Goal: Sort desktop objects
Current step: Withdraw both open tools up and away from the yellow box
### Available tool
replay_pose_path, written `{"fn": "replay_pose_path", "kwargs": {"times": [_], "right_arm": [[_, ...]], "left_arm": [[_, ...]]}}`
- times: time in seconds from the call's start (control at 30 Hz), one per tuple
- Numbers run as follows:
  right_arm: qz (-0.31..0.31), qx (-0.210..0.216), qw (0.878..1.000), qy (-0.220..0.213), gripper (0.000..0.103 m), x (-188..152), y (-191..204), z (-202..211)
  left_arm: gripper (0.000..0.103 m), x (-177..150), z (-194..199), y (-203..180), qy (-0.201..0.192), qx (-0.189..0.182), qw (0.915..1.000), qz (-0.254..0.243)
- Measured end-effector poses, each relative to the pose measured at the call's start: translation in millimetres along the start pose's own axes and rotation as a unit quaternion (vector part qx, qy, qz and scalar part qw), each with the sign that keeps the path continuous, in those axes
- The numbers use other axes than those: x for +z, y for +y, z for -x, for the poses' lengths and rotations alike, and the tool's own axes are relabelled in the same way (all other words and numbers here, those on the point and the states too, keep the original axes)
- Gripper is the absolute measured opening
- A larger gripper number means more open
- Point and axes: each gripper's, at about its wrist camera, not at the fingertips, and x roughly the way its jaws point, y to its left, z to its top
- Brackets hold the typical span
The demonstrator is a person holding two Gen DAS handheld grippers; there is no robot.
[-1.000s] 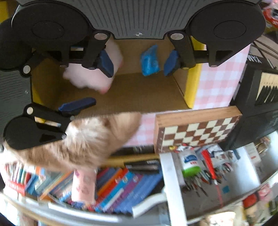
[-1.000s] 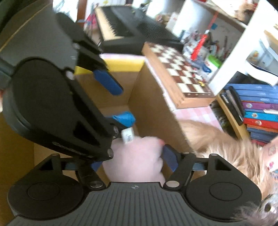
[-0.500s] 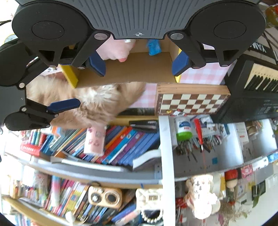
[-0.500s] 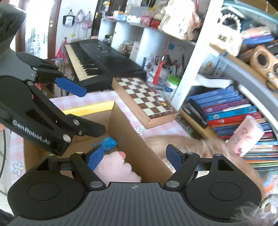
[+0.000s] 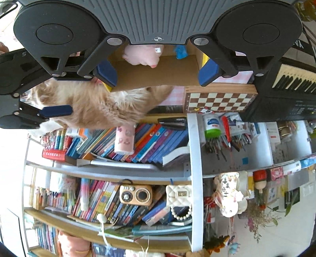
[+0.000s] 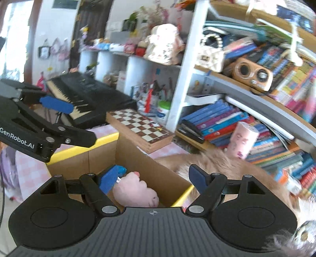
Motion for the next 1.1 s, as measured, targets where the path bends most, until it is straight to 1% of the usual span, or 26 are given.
{"fn": "replay_pose_path", "kwargs": {"times": [0.2,0.4,0.77,0.87,1.0,1.1], "right_arm": [[-0.043,-0.050,0.998,-0.015,0.078,-7.8,10.3,38.4],[-0.076,-0.079,0.994,-0.024,0.078,-19.2,25.9,68.4],[-0.119,-0.096,0.988,-0.022,0.079,-42.5,61.1,99.5],[-0.131,-0.096,0.987,-0.018,0.079,-50.3,71.5,102.5],[-0.128,-0.099,0.987,-0.007,0.079,-60.6,86.7,104.7],[-0.131,-0.103,0.986,0.002,0.079,-70.3,96.9,107.8]], "left_arm": [[0.095,-11.6,29.7,4.1,-0.006,-0.001,0.9998,0.021],[0.095,-23.7,52.0,8.9,-0.003,0.005,0.9997,0.024],[0.096,-53.8,94.2,14.4,-0.007,0.019,0.9986,0.049],[0.096,-65.1,100.0,13.8,0.000,0.023,0.9983,0.054],[0.096,-80.9,104.5,13.6,0.013,0.029,0.9976,0.061],[0.096,-93.2,108.1,15.5,0.022,0.034,0.9963,0.076]]}}
